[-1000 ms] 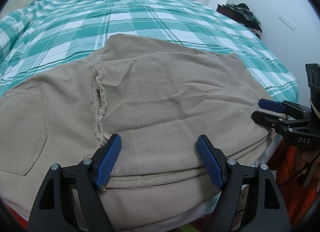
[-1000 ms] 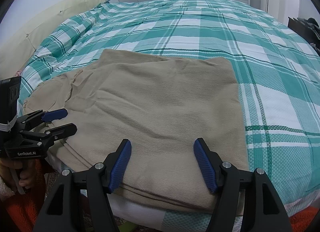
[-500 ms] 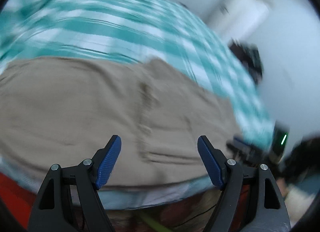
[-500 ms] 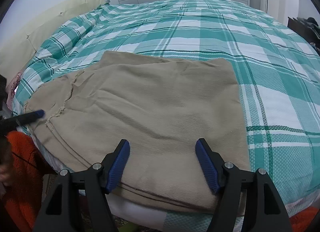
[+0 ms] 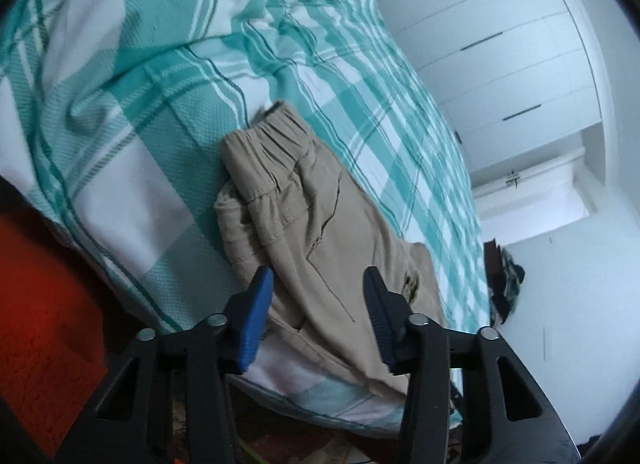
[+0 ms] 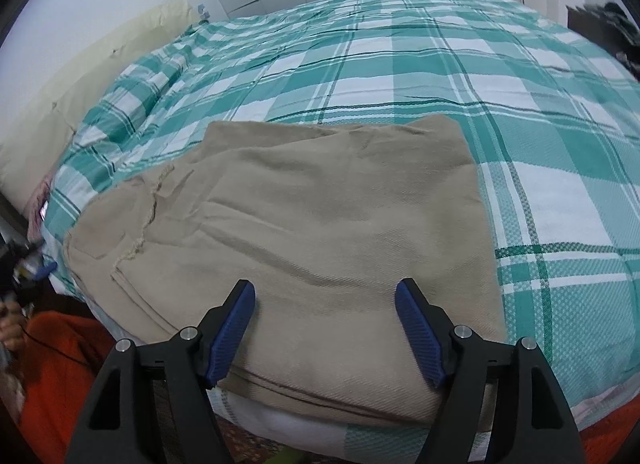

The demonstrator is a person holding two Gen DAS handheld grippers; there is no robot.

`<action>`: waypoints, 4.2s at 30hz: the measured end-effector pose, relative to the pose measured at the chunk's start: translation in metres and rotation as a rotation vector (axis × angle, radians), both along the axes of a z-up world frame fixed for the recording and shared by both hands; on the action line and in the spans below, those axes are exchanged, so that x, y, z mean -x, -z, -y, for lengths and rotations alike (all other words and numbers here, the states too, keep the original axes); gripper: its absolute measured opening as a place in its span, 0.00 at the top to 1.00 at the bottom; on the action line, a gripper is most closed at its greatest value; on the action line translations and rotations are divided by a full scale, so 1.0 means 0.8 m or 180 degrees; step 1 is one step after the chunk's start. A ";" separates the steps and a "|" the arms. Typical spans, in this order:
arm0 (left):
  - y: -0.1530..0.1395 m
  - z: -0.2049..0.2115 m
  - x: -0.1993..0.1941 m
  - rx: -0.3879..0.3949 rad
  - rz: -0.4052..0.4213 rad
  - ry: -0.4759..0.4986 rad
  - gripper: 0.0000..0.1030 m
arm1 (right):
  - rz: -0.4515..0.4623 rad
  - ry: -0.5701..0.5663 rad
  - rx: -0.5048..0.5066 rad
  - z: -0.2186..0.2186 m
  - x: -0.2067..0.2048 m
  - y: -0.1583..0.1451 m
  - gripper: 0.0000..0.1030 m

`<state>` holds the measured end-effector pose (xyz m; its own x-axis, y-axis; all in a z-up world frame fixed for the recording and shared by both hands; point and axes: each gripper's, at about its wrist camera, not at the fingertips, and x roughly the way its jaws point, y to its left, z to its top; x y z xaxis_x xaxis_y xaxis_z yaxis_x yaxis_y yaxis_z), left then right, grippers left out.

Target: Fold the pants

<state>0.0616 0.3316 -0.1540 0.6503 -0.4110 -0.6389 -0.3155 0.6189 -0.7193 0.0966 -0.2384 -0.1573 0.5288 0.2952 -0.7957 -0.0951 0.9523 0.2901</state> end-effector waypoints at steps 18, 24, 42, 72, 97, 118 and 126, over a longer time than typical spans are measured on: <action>0.012 0.000 -0.024 0.0101 0.0045 -0.0203 0.97 | 0.0105 -0.0114 -0.0096 -0.004 0.017 -0.014 0.29; 0.010 0.007 -0.006 -0.0153 -0.0116 -0.0092 0.97 | 0.0283 -0.0091 -0.0084 -0.007 0.023 -0.027 0.29; 0.027 -0.044 0.020 0.0097 -0.0042 -0.0628 0.52 | 0.0248 -0.0130 -0.0098 -0.010 0.013 -0.020 0.29; 0.001 0.015 -0.011 -0.0536 -0.0147 -0.0386 0.87 | 0.0390 0.0091 -0.0197 0.013 0.020 -0.037 0.29; -0.087 0.474 -0.065 -0.1546 0.0705 0.2364 0.31 | 0.0586 0.1126 -0.0585 0.137 0.034 -0.052 0.29; -0.051 0.271 -0.036 -0.1843 0.0571 0.1150 0.20 | 0.0108 -0.0150 -0.0952 0.007 -0.025 -0.039 0.32; -0.045 0.273 -0.031 -0.1858 0.0592 0.1243 0.19 | -0.0331 0.0048 -0.0766 -0.004 -0.063 -0.005 0.40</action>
<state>0.0866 0.1131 -0.1180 0.6450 -0.2613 -0.7181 0.1024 0.9608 -0.2577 0.1466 -0.2349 -0.1533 0.4536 0.4752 -0.7539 -0.0392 0.8558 0.5158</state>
